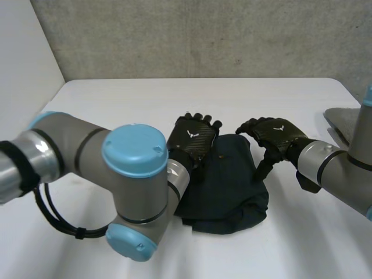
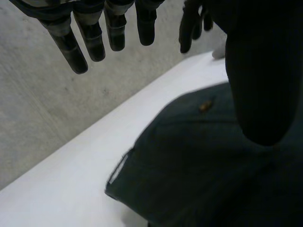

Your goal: Fold the laundry.

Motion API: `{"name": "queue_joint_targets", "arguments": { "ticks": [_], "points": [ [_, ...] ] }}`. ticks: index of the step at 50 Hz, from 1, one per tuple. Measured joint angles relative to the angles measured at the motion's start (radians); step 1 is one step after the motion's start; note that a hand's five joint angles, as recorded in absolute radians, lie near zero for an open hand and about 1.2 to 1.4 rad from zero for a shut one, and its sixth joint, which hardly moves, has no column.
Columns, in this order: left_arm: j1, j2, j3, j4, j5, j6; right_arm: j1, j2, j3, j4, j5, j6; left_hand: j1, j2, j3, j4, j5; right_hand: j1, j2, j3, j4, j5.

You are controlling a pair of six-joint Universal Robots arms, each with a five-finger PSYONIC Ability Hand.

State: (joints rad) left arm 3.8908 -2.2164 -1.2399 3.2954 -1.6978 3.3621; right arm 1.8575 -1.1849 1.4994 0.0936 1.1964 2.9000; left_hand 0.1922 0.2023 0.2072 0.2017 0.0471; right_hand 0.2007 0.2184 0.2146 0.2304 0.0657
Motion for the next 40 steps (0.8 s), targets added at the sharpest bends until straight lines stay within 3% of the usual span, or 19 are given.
{"name": "queue_joint_targets", "arguments": {
  "ticks": [7,20,40],
  "points": [
    [0.002,-0.079,0.036,-0.065,-0.007,0.031,0.003,0.051,-0.013,0.0,0.035,0.001,0.0,0.0,0.0,0.0,0.0,0.0,0.0,0.0,0.0,0.0],
    [0.012,-0.084,-0.024,-0.15,-0.148,0.207,0.047,0.157,-0.077,0.005,0.04,-0.01,-0.001,-0.001,0.0,0.0,0.0,0.0,0.0,0.0,0.0,0.0],
    [0.018,-0.051,-0.067,-0.146,-0.149,0.237,0.059,0.217,-0.08,0.003,0.12,-0.173,-0.009,-0.001,0.0,0.0,0.0,0.0,0.0,0.0,0.0,-0.002]
  ]
}}
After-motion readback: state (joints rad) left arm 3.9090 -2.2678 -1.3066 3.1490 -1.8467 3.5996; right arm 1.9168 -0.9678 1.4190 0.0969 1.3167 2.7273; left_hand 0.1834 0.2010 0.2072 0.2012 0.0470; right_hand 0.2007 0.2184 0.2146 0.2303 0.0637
